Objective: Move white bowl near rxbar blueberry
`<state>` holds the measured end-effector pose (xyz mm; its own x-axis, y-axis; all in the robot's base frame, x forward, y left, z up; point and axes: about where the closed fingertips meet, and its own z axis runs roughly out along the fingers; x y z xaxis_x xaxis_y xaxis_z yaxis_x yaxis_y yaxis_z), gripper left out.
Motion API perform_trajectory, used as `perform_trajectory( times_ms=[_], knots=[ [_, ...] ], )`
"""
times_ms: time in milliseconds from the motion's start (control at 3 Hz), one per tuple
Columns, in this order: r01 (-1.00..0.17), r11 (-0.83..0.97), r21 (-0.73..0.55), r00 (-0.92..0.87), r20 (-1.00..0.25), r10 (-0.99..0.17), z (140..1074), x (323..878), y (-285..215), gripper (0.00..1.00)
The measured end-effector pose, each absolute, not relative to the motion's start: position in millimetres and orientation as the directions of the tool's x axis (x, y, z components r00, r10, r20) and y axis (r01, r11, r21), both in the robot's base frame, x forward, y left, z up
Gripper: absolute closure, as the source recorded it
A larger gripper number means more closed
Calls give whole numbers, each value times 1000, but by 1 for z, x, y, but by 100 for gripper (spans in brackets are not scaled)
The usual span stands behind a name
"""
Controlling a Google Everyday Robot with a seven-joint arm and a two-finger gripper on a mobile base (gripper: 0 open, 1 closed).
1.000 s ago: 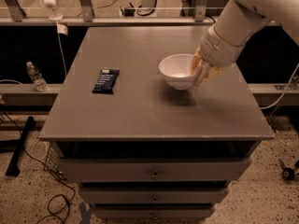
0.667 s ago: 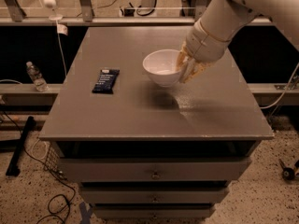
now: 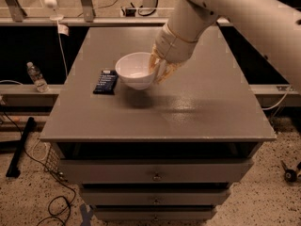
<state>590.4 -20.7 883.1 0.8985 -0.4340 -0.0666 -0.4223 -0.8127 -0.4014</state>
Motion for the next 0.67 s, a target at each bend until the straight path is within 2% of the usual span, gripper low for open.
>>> perform_trajectory(
  times_ms=[333,667],
  knots=[
    [-420,-813,-402,903,-97,-418,869,626,10,100],
    [-417,-819,-394,905,-97,-414,861,632,16,100]
  ],
)
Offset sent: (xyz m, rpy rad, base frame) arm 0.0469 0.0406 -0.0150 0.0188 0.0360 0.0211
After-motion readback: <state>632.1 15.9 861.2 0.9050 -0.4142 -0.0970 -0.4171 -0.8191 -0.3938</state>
